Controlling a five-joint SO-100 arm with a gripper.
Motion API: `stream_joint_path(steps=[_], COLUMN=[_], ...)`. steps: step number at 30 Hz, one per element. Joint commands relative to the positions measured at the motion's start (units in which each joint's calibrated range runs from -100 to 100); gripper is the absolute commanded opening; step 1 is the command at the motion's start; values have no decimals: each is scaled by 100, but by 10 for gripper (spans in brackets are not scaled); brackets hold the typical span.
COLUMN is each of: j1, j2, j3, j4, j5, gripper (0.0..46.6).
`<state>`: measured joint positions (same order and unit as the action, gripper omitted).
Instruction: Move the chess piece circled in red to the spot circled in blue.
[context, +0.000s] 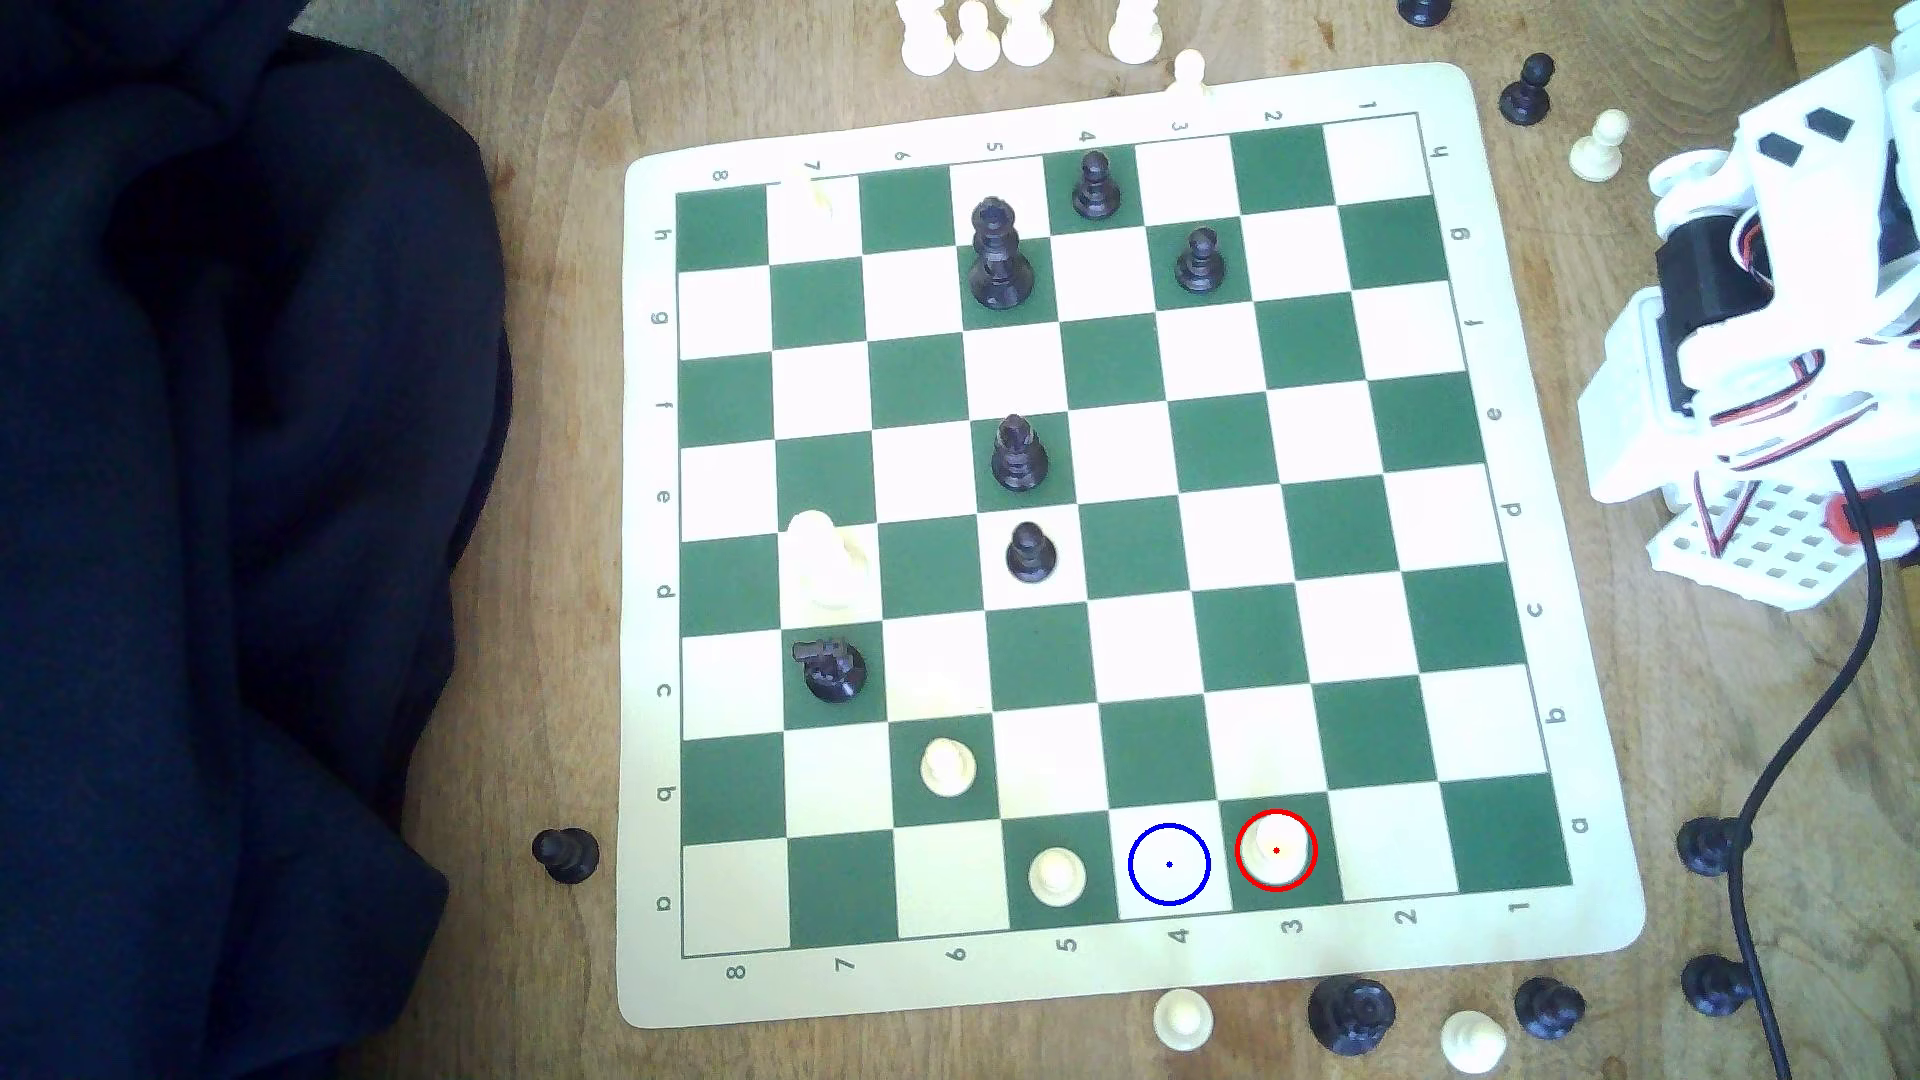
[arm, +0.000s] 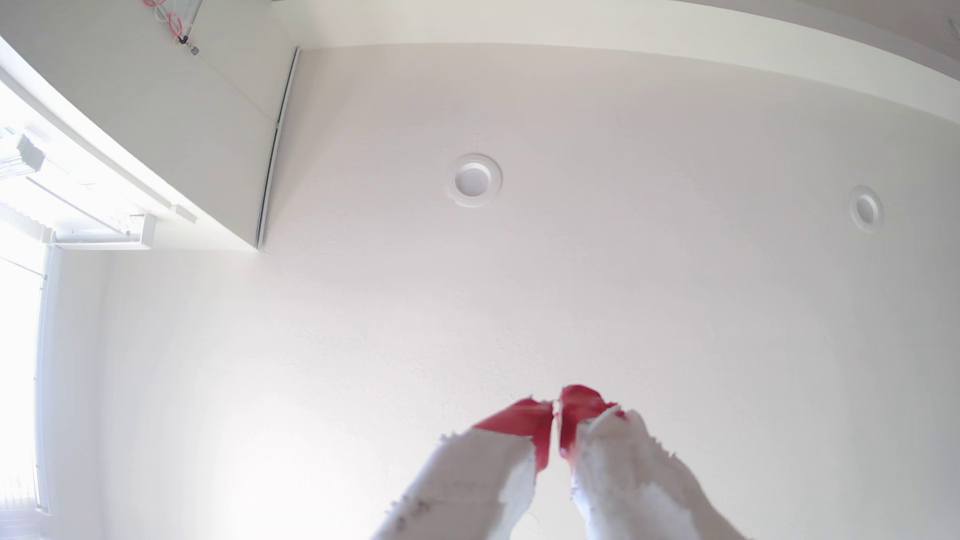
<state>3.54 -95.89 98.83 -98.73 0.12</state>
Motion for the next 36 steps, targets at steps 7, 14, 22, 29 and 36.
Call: stream_joint_path(steps=[7, 14, 22, 29, 36], j1=[49, -53, -170, -397, -1390], j2=[5, 5, 5, 5, 1151], j3=[108, 108, -19, -1496, -3563], j4=[-37, 2436, 6064, 10094, 13943], j5=[15, 15, -15, -34, -34], gripper=[2, 2, 2, 38, 132])
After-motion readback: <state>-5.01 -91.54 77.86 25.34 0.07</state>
